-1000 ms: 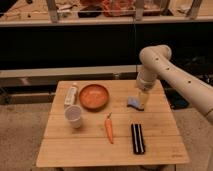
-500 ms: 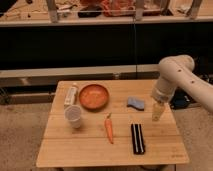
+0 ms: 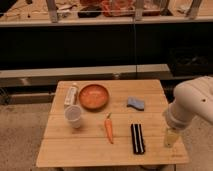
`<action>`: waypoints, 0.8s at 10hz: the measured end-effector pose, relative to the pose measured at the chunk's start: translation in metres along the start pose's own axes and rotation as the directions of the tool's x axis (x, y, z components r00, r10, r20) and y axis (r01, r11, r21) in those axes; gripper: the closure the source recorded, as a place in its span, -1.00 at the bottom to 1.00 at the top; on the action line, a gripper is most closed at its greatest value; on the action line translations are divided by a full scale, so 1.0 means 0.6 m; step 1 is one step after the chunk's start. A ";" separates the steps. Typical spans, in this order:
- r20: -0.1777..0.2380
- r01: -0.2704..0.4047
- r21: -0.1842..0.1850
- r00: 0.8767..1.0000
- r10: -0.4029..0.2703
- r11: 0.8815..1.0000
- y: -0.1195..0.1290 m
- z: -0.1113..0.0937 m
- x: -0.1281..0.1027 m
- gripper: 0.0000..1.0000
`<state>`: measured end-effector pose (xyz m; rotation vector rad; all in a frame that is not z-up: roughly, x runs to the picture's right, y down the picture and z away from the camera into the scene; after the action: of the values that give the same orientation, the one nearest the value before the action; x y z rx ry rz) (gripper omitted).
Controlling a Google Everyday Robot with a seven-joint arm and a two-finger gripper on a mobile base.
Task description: Move the arm in a circular motion
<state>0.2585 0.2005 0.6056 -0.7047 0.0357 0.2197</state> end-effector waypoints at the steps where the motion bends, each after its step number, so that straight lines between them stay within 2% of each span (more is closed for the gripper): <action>1: -0.006 0.028 0.014 1.000 -0.028 1.000 0.024 -0.006 -0.019 -0.60; 4: 0.000 0.147 0.042 0.989 -0.147 0.988 0.060 -0.021 -0.129 -0.60; 5: 0.007 0.203 0.052 0.979 -0.204 0.978 0.064 -0.027 -0.180 -0.60; 6: 0.013 0.244 0.058 0.970 -0.245 0.968 0.064 -0.032 -0.214 -0.60; 7: 0.024 0.293 0.064 0.955 -0.295 0.954 0.061 -0.036 -0.258 -0.60; 8: 0.037 0.348 0.070 0.936 -0.351 0.935 0.054 -0.042 -0.305 -0.60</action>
<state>0.0742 0.1737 0.5853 -0.6308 -0.1291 -0.1061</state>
